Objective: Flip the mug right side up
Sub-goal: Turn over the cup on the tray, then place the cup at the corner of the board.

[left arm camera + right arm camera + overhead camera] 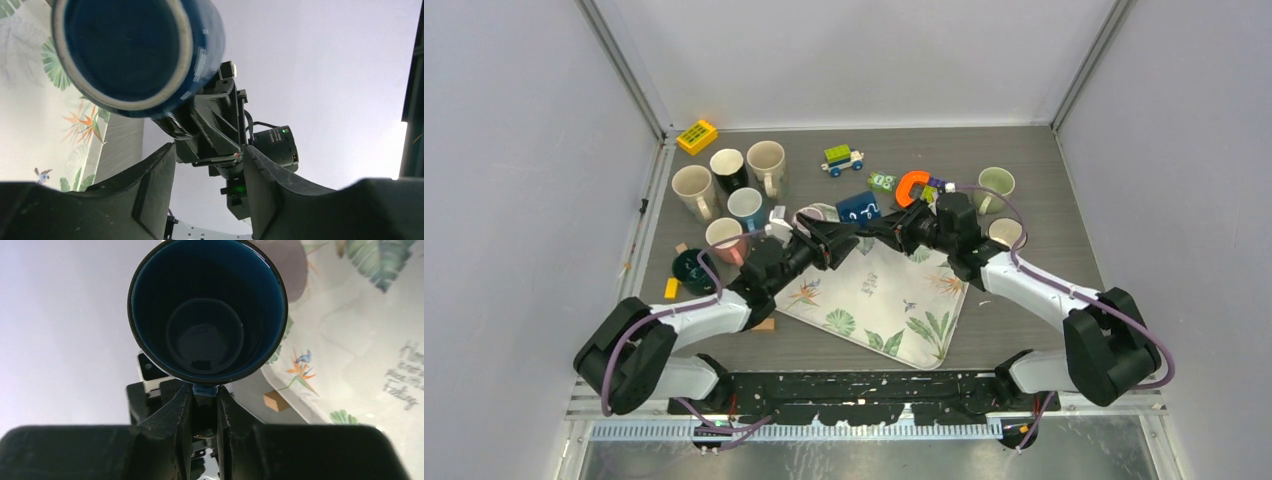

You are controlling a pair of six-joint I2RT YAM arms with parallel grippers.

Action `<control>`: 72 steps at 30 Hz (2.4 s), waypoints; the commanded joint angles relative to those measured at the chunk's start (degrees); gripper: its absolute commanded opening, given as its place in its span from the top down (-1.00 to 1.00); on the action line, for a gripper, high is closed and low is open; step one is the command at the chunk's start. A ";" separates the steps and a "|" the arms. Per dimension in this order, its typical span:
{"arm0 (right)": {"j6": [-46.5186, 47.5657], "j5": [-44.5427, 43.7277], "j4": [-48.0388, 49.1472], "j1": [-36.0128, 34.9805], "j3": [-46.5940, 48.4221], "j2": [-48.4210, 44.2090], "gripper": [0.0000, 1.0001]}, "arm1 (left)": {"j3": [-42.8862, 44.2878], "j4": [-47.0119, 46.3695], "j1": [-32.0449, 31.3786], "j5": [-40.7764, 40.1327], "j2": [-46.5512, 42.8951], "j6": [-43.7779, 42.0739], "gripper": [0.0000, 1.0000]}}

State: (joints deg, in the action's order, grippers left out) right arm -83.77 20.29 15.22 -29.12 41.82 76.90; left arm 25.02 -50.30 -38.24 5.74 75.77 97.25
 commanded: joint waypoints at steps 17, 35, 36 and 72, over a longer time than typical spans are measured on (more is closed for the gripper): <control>31.03 -24.65 -35.76 -0.24 16.93 -12.63 0.99 | 15.26 41.40 2.01 8.18 -9.93 -22.33 -0.83; 47.37 -41.56 -41.20 10.91 26.83 -3.45 0.99 | 28.50 62.88 3.32 18.81 -7.41 -39.88 -0.89; 48.33 -41.53 -39.99 11.43 28.11 -1.50 0.99 | 28.51 62.91 3.31 19.05 -7.47 -39.94 -0.89; 72.03 -38.47 -21.97 19.45 62.31 45.50 0.99 | 29.13 73.03 3.28 20.62 -15.02 -44.03 -0.89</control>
State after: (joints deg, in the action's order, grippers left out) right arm -14.00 -17.41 -13.04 -10.11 99.35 123.92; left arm 52.80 21.67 -35.16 25.58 62.52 54.78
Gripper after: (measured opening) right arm 0.240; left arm 0.946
